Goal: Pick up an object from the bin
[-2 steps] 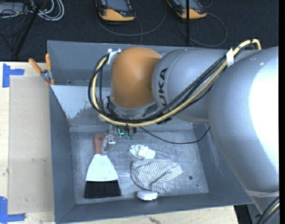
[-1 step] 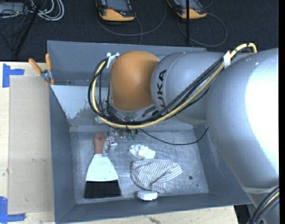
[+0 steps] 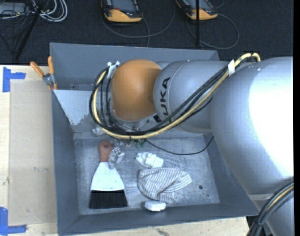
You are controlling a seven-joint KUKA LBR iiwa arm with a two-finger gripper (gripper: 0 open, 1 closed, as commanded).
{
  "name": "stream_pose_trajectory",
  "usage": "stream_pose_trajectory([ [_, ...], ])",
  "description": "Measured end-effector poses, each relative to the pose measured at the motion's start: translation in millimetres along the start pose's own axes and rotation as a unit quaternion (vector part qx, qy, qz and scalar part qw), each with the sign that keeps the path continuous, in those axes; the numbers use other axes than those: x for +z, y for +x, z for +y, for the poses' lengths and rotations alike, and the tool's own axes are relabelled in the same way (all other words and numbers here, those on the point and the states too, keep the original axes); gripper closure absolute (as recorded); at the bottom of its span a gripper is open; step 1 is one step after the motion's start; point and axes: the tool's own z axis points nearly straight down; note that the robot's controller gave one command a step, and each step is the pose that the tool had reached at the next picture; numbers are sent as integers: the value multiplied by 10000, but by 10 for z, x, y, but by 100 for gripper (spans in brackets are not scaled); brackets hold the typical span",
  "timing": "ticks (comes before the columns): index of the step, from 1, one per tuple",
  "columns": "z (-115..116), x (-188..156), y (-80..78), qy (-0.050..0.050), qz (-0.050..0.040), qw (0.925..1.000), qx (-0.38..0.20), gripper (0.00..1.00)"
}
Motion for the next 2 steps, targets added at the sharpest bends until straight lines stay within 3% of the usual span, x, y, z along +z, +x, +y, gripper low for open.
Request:
stream_pose_trajectory([
  [1,-29,-22,-8,15,-36,10000,26,100],
  [2,-30,-22,-7,15,-37,10000,27,100],
])
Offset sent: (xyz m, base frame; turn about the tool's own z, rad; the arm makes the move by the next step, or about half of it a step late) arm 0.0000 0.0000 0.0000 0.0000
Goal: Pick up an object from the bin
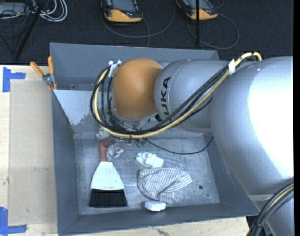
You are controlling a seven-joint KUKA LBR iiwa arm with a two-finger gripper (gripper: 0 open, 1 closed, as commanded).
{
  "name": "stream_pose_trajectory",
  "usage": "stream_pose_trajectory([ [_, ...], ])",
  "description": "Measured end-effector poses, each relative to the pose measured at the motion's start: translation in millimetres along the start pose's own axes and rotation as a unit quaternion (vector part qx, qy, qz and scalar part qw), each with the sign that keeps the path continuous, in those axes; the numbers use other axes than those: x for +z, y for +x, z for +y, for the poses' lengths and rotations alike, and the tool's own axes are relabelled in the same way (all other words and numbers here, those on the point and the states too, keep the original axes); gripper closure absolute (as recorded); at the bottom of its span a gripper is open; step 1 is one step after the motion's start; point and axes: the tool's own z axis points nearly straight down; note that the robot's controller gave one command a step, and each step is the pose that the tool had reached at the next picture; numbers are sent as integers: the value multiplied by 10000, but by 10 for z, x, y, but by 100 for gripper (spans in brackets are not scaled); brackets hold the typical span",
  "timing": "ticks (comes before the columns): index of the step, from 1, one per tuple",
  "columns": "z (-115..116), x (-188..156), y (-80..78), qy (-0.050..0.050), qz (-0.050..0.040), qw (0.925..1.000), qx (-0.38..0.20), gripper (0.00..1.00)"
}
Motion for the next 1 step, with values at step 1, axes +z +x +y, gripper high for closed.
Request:
stream_pose_trajectory([
  [1,12,-330,38,-21,78,10000,-27,100],
])
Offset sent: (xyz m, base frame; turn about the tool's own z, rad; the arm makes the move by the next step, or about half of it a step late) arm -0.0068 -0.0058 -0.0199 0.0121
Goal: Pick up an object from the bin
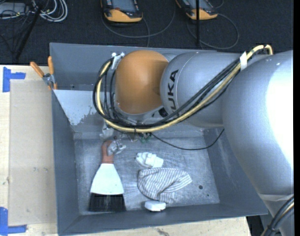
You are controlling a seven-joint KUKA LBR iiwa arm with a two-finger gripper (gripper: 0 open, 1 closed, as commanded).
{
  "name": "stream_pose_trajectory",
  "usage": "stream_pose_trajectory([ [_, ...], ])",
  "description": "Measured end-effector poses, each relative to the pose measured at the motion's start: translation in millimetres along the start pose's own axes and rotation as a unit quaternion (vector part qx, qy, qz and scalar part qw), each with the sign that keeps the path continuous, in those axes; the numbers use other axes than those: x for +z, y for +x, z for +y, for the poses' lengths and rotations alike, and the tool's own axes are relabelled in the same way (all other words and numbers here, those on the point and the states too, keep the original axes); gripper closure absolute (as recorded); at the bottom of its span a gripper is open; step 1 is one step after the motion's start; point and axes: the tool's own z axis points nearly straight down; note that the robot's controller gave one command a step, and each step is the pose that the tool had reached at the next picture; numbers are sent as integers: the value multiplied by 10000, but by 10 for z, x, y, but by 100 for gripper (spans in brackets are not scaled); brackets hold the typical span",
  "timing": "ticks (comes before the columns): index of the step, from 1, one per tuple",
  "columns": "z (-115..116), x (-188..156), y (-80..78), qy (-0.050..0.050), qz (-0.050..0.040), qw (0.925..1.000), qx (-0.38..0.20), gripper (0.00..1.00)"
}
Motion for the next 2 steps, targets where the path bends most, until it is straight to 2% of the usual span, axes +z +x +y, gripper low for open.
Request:
stream_pose_trajectory([
  [1,-11,-166,-23,2,-67,10000,20,100],
  [2,-66,-409,58,-8,17,9998,-212,100],
])
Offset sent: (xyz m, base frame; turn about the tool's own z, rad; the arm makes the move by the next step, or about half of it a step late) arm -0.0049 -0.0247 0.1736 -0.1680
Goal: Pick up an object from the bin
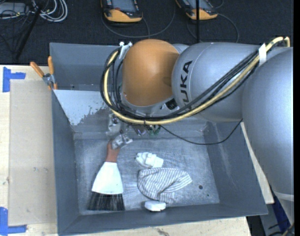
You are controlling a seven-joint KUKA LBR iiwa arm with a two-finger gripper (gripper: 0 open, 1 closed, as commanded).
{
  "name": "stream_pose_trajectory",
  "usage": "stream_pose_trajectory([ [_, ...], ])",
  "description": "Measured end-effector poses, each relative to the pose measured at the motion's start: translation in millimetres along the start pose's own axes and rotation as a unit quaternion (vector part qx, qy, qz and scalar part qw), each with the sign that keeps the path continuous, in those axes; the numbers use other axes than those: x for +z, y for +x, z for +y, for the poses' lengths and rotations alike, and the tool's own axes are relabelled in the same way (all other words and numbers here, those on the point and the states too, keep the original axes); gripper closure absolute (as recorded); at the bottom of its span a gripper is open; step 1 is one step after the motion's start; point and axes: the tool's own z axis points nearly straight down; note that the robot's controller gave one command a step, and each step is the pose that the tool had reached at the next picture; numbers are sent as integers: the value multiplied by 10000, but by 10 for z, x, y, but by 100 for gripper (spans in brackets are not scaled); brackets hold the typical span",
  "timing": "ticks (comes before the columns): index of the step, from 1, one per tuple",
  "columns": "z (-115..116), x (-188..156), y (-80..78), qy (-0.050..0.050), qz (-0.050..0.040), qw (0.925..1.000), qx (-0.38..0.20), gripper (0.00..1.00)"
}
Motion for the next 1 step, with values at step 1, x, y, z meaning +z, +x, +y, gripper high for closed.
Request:
stream_pose_trajectory([
  [1,133,-2190,-97,2,-26,9988,492,100],
])
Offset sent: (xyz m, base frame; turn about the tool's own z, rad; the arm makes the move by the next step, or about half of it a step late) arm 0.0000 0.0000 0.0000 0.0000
